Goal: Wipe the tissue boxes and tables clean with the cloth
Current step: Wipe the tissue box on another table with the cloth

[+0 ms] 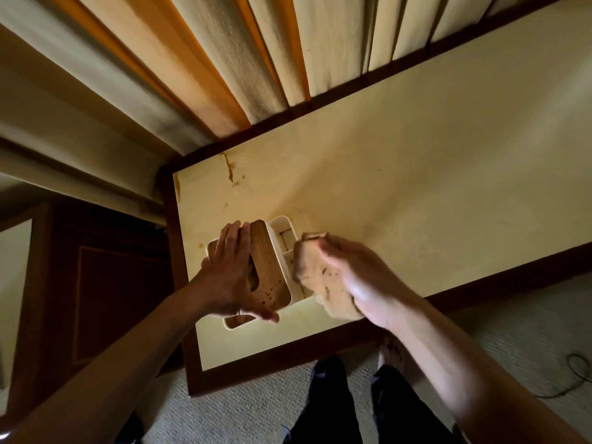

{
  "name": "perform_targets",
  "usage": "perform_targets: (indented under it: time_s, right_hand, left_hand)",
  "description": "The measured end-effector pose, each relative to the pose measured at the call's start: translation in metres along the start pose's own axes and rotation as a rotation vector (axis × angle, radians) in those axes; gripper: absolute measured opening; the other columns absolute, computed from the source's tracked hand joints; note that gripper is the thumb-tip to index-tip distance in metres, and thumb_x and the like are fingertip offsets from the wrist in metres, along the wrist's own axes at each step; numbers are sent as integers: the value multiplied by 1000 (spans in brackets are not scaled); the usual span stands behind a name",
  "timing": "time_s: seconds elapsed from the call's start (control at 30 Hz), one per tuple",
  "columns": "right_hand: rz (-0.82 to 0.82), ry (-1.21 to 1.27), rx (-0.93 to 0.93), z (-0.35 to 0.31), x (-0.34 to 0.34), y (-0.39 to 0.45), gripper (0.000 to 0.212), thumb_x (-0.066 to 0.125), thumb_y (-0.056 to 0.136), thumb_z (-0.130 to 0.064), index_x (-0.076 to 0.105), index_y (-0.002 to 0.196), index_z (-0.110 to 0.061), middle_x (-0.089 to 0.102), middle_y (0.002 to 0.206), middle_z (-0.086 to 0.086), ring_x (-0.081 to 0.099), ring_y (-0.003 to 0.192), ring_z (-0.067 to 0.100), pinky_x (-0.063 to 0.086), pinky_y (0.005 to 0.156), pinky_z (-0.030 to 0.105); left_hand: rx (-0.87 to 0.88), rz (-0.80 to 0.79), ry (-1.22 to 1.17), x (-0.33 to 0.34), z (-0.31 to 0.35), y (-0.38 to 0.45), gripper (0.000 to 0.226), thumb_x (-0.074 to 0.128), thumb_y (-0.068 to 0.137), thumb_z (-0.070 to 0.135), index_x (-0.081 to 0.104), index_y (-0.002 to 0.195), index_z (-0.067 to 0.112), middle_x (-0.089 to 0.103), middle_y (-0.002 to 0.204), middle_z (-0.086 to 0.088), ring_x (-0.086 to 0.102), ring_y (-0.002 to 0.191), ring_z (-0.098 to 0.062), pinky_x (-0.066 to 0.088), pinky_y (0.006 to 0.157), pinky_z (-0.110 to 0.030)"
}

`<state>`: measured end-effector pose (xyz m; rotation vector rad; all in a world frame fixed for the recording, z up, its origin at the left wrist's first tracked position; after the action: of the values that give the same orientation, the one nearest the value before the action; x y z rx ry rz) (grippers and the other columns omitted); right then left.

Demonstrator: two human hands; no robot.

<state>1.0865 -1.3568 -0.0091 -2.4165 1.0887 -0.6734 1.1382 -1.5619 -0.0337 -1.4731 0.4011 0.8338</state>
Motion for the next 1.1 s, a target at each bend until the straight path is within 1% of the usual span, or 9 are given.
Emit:
perform_targets:
  time_s: [0.17, 0.3, 0.37, 0.43, 0.57, 0.7, 0.83, 0.93, 1.1]
  right_hand:
    - [193, 162, -83, -7, -37, 8, 19, 46, 101, -33, 64, 99, -30, 68, 113, 6, 64, 105, 21, 52, 90, 38]
    - [284, 12, -135, 5, -46, 18, 37, 42, 104, -36, 53, 118, -4, 60, 123, 22, 58, 113, 31, 49, 98, 45]
    - [290, -37, -147, 12, -44, 20, 39, 38, 105, -35, 49, 121, 0, 63, 91, 13, 62, 65, 10, 53, 59, 20]
    - [275, -41, -136, 20, -39, 22, 37, 35, 106, -33, 48, 115, 0, 45, 69, 0, 38, 47, 3, 33, 41, 14]
    - [244, -55, -176, 24, -22, 28, 34, 33, 107, -32, 46, 116, -1, 50, 81, 20, 44, 64, 30, 40, 54, 19]
    - [250, -42, -181, 30, -11, 35, 33, 35, 105, -37, 50, 115, -10, 55, 118, 28, 52, 108, 43, 48, 91, 47]
    - [276, -56, -174, 32, -11, 41, 33, 34, 105, -38, 51, 112, -10, 58, 99, 20, 52, 85, 28, 46, 78, 35]
    - [269, -47, -182, 30, -8, 43, 30, 34, 106, -37, 52, 115, -14, 59, 114, 21, 57, 100, 34, 49, 88, 44]
    - [247, 13, -216, 31, 0, 51, 17, 36, 105, -35, 51, 105, -28, 47, 83, -19, 45, 77, -2, 36, 82, 22]
  left_hand:
    - [12, 49, -11, 2, -2, -1, 173, 53, 23, 103, -42, 144, 25, -49, 150, 12, -44, 139, -19, 11, 120, -61]
    - [-30, 104, -54, 4, -5, -2, 170, 66, 29, 95, -41, 144, 29, -42, 154, 13, -34, 145, -19, 17, 121, -58]
    - [-59, 158, -109, 6, -9, -2, 170, 64, 27, 97, -38, 146, 31, -35, 158, 10, -28, 148, -22, 15, 120, -61]
    - [-101, 226, -170, 7, -15, -2, 171, 58, 22, 103, -34, 148, 33, -29, 161, 6, -23, 150, -25, 10, 119, -65]
    - [-201, 320, -267, 9, -22, -3, 170, 55, 20, 104, -29, 150, 34, -23, 164, 2, -16, 152, -29, 3, 119, -65]
    - [-355, 415, -372, 10, -25, -2, 165, 62, 27, 100, -21, 153, 32, -14, 166, 0, -8, 153, -32, 6, 117, -68]
    - [-591, 484, -535, 8, -21, -6, 160, 66, 32, 95, -12, 155, 29, -2, 165, -9, -5, 152, -32, 11, 115, -70]
    - [-756, 519, -676, 6, -12, -11, 159, 73, 33, 91, -7, 153, 26, 7, 161, -15, 2, 150, -33, 16, 112, -72]
    - [-880, 487, -855, 7, 0, -13, 166, 73, 38, 90, -19, 155, 15, -10, 164, -16, -13, 152, -29, 7, 114, -71]
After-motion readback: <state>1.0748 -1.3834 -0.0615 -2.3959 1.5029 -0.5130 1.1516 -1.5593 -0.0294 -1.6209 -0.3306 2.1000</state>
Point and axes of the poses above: each hand's wrist, its own y-axis towards the middle knuckle, its own x-axis out of the palm, z = x × y, the point moved 6 cm from there along y, towards the middle knuckle
